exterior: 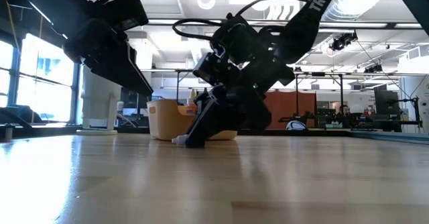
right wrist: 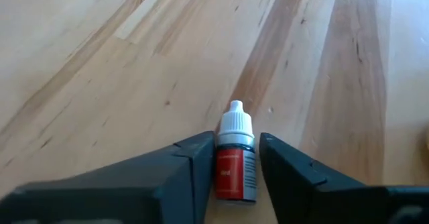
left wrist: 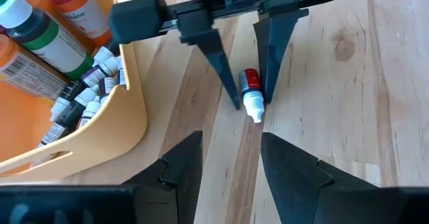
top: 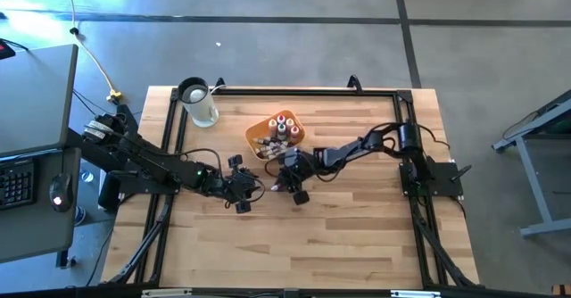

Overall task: Pick & Place food coloring
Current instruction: Put the small red food coloring bottle into the yellow bin

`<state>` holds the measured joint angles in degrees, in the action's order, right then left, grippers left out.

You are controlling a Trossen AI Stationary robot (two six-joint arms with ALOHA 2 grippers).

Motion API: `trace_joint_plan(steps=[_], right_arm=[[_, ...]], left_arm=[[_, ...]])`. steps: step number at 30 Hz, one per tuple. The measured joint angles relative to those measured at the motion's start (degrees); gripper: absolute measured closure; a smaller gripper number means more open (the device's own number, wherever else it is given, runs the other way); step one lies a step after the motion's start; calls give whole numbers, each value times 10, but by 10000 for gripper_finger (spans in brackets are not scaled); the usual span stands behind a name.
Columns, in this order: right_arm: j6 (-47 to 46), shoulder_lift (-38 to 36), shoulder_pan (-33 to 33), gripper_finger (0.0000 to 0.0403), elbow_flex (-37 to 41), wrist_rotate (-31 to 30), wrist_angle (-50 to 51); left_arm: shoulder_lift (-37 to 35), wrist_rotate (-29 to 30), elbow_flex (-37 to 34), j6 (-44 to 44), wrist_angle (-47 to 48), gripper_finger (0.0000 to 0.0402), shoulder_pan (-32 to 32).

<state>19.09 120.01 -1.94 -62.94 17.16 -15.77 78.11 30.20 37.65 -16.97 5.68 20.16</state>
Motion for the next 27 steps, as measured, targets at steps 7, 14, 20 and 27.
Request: trace_joint_plan(steps=[7,14,20,27], right_arm=[[-38,-1,2,332,0,-7,-7],[-88,-66,0,320,2,-110,48],[-9,-162,-7,324,1,-233,24],[6,-172,-67,311,0,-206,5]], left_arm=[[0,0,0,0,0,252,0],[0,-9,0,0,0,252,0],[0,-9,0,0,0,252,0],[0,-11,0,0,-1,252,0]])
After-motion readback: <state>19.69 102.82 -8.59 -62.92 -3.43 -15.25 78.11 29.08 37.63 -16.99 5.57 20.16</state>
